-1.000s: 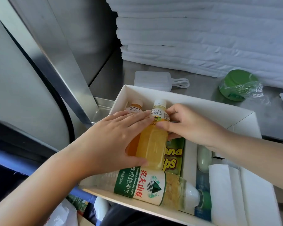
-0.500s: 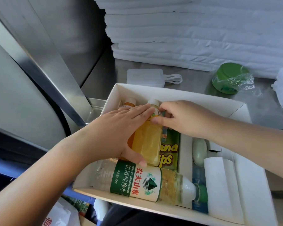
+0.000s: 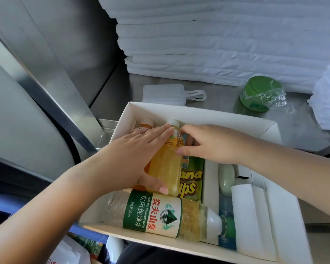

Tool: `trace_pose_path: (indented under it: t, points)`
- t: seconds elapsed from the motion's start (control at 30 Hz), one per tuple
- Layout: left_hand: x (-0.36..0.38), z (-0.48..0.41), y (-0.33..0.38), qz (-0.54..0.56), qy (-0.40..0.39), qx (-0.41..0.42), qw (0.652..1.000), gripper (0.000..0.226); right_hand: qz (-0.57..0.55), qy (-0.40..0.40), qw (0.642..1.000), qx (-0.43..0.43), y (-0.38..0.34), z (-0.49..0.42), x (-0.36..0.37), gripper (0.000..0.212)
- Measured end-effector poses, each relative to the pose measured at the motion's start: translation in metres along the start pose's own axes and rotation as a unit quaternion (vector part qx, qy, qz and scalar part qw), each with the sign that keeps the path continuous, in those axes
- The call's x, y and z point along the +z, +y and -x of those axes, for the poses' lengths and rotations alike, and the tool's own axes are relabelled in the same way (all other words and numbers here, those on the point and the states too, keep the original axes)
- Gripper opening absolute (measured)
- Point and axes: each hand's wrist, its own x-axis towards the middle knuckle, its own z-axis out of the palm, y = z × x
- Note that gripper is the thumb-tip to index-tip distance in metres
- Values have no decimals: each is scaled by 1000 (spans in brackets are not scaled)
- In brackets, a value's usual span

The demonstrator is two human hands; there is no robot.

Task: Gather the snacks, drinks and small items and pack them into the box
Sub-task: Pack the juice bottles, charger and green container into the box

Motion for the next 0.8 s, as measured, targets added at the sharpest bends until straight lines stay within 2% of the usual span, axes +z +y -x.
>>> trace_pose_path:
  t: [0.13,0.2,0.27,0.33,0.4,0.5,0.6,0.8]
  points:
    - [-7,2,0,2,-22,13,1000,115,69,9,998,-13,-7,2,-25,39]
    - [-10,2,1,1,-13,24,1000,108,-30,36,999,-13,-10,2,-46,28]
    - [-15,1,4,4,35,30,999,99,-90,104,990,-37,-7,-1,-64,10]
    - [-23,-1,6,12,100,13,995,90,-54,186,980,-54,1,-11,-74,3]
    - [-29,-4,8,-7,134,-5,991,82,4,214,976,-48,9,-31,-78,13]
    - [-24,-11,8,-44,136,-18,990,81,108,158,981,-37,21,-70,-77,42]
    - [-16,-15,6,-24,123,-27,992,84,179,116,976,-39,25,-104,-76,64]
    - [-11,-15,-1,-48,112,-27,992,79,185,61,980,-47,25,-141,-64,78]
